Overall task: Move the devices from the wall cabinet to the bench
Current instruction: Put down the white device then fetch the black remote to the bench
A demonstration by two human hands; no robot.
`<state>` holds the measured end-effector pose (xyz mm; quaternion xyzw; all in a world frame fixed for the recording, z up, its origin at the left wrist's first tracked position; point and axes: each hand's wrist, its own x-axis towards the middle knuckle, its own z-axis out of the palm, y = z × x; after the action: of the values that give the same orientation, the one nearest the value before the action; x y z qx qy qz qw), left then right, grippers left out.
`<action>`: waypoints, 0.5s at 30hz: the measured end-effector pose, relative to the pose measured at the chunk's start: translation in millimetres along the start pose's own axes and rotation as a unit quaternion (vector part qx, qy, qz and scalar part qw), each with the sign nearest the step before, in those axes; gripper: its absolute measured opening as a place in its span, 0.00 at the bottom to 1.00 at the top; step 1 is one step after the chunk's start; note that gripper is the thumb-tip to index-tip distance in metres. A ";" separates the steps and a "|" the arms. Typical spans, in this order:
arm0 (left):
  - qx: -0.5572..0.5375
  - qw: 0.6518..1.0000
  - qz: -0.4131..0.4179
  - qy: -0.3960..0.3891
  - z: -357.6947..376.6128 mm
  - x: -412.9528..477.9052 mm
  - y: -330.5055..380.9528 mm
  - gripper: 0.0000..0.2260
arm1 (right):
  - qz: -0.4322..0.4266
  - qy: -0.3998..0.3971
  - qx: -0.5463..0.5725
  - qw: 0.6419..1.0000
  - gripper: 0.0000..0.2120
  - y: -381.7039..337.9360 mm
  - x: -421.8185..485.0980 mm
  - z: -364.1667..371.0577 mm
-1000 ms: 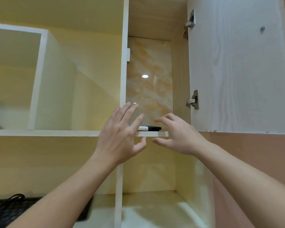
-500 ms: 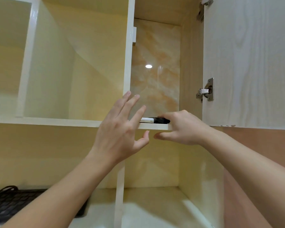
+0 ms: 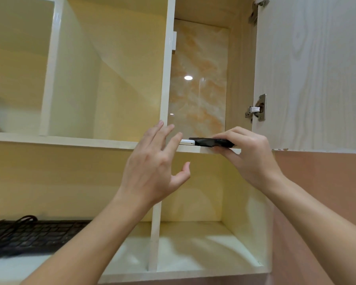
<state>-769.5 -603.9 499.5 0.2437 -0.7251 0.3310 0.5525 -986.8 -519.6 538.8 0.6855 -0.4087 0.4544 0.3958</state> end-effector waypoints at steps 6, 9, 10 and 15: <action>-0.144 0.983 -0.109 -0.019 -32.7 -31.3 37.3 0.24 | -0.017 0.120 -0.021 0.992 0.10 -35.0 -37.8 -35.8; -0.331 0.911 -0.235 -0.070 -46.3 -53.0 64.3 0.23 | -0.026 0.141 -0.033 0.989 0.11 -65.4 -78.4 -51.9; -0.429 0.849 -0.295 -0.092 -50.7 -59.2 74.8 0.21 | -0.023 0.136 -0.027 0.990 0.10 -77.1 -94.1 -56.3; -0.706 0.480 -0.497 -0.154 -66.4 -102.7 127.6 0.18 | 0.001 0.071 0.001 0.997 0.08 -126.8 -176.1 -54.1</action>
<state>-790.9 -470.9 385.1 0.1382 -0.5462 -0.6650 0.4902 -930.9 -390.2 365.3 0.6514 -0.3802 0.5023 0.4228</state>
